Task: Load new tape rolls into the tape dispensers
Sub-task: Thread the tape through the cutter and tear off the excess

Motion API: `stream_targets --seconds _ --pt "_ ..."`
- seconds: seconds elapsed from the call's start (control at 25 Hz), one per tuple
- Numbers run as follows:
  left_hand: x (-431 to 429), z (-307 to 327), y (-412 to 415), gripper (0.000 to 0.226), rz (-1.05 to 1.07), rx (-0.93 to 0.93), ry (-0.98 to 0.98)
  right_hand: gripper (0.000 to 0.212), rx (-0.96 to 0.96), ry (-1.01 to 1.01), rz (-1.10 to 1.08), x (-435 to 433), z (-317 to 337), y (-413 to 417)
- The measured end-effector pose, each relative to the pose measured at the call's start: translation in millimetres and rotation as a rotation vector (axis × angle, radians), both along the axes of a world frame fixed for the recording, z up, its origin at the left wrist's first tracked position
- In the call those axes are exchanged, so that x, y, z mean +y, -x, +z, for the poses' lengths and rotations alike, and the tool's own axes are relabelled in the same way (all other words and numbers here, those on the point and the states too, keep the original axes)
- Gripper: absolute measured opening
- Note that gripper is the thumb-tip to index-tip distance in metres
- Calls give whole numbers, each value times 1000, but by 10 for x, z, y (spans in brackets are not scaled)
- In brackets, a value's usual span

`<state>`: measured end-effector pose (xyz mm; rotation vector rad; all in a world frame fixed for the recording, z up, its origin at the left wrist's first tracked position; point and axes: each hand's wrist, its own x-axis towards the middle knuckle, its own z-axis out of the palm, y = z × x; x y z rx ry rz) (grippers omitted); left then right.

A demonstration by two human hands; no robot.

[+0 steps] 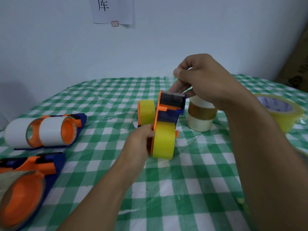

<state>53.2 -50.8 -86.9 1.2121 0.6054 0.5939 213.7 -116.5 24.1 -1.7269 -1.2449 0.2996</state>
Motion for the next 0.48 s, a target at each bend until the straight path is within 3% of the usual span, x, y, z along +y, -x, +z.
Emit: stream_targets --seconds 0.08,0.16,0.32,0.48 --pt "37 -51 52 26 27 61 -76 17 -28 -25 -2 -22 39 34" --pt "48 -48 46 37 54 141 -198 16 -51 -51 -2 -41 71 74" --pt "73 -77 58 27 121 143 -282 17 -35 -71 7 -61 99 118" --pt "101 -65 78 59 83 196 -378 17 -20 -52 37 -59 99 129"
